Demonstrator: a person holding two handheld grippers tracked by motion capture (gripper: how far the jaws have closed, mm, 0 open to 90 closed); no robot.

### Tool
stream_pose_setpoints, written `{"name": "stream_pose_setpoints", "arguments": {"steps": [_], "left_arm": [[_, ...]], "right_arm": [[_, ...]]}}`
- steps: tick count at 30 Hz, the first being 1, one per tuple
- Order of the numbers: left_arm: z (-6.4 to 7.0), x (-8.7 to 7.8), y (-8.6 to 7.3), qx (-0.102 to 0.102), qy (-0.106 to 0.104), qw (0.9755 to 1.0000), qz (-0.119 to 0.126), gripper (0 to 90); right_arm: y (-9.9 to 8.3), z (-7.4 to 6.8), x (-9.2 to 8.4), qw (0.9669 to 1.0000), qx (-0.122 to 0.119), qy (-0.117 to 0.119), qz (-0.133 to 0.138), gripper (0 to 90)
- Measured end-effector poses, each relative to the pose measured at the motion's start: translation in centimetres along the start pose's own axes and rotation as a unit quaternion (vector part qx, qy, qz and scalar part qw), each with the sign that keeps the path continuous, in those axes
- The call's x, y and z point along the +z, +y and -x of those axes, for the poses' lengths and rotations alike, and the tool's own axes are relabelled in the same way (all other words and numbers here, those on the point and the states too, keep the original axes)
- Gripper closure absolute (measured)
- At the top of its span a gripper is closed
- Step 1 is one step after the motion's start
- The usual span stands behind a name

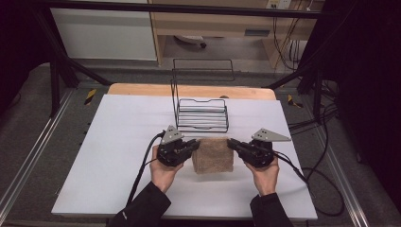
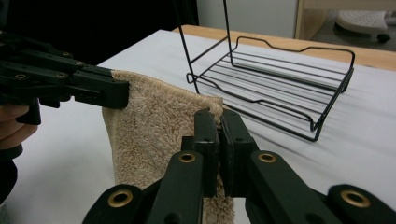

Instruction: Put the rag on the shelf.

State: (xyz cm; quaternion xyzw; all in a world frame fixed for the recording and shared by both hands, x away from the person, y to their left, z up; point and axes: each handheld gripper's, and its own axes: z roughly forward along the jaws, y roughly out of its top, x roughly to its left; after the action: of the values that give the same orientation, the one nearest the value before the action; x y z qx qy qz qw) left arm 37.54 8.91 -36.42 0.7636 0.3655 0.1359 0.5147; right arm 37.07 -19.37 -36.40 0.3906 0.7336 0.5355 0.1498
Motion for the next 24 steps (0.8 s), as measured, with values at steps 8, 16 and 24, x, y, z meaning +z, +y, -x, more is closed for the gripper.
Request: {"name": "stream_pose_setpoints", "arguments": {"steps": [8, 16, 24], "left_arm": [[-0.2, -0.7, 0.9, 0.006, -0.002, 0.9998, 0.020, 81.9], [-0.5, -1.5, 2.0, 0.015, 0.003, 0.9992, 0.038, 81.9], [-0.9, -1.9, 3.1, 0.016, 0.007, 0.9984, 0.054, 81.9]], "right_arm": [[0.7, -0.4, -0.2, 0.9998, -0.006, -0.002, 0.019, 86.8], [1.7, -0.9, -0.2, 0.9989, -0.009, -0.007, 0.045, 86.8], [3.0, -1.4, -0.2, 0.9979, -0.015, -0.012, 0.062, 86.8]]}}
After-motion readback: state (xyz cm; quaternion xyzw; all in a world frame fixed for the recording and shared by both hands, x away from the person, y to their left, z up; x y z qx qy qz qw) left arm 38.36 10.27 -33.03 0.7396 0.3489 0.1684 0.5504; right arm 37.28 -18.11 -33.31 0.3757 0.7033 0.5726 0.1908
